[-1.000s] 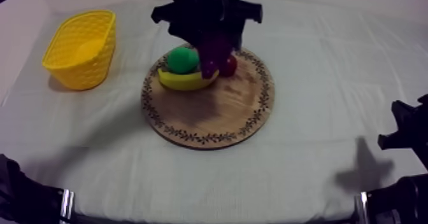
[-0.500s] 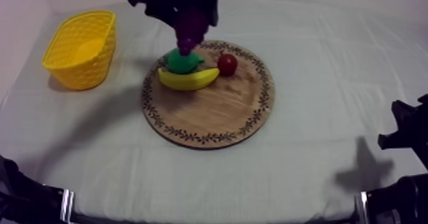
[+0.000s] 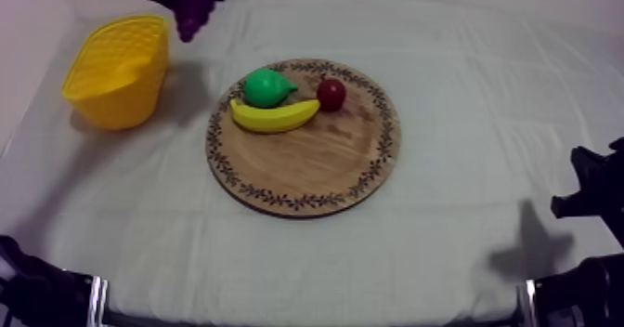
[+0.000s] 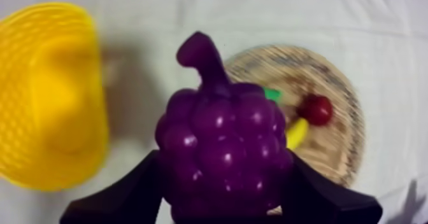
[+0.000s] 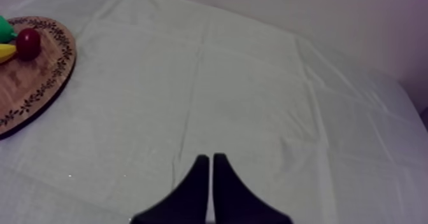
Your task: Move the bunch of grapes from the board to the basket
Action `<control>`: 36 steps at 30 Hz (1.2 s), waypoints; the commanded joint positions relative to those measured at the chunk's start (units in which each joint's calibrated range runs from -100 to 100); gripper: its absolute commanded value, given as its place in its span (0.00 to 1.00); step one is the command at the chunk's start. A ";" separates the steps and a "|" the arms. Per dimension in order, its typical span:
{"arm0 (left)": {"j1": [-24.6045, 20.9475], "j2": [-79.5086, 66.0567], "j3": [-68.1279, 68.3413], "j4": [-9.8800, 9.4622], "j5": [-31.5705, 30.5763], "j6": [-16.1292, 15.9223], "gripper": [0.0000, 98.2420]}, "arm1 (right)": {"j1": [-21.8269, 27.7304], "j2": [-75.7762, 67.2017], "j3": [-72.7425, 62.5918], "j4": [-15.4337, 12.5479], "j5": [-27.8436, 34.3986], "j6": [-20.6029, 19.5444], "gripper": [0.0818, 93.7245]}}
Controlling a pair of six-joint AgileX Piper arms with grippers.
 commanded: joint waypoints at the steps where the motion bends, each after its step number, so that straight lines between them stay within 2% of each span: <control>1: -3.71 -0.46 0.53 -0.15 -0.09 -1.06 0.51 | -0.02 0.00 -0.04 0.03 0.00 0.01 0.00; 10: -11.66 -2.35 3.24 -1.70 -0.24 -3.85 0.51 | -0.02 0.00 -0.04 0.03 0.00 0.01 0.00; 18: -15.63 -3.08 4.21 -2.23 -0.28 -5.18 0.51 | -0.02 0.00 -0.04 0.03 0.00 0.01 0.00; 26: -17.26 -0.21 5.85 -2.55 -1.63 -5.61 0.50 | -0.02 0.00 -0.04 0.03 0.00 0.01 0.00; 36: -17.22 7.51 10.15 -1.88 -7.63 -5.21 0.50 | -0.02 0.00 -0.04 0.03 0.00 0.01 0.00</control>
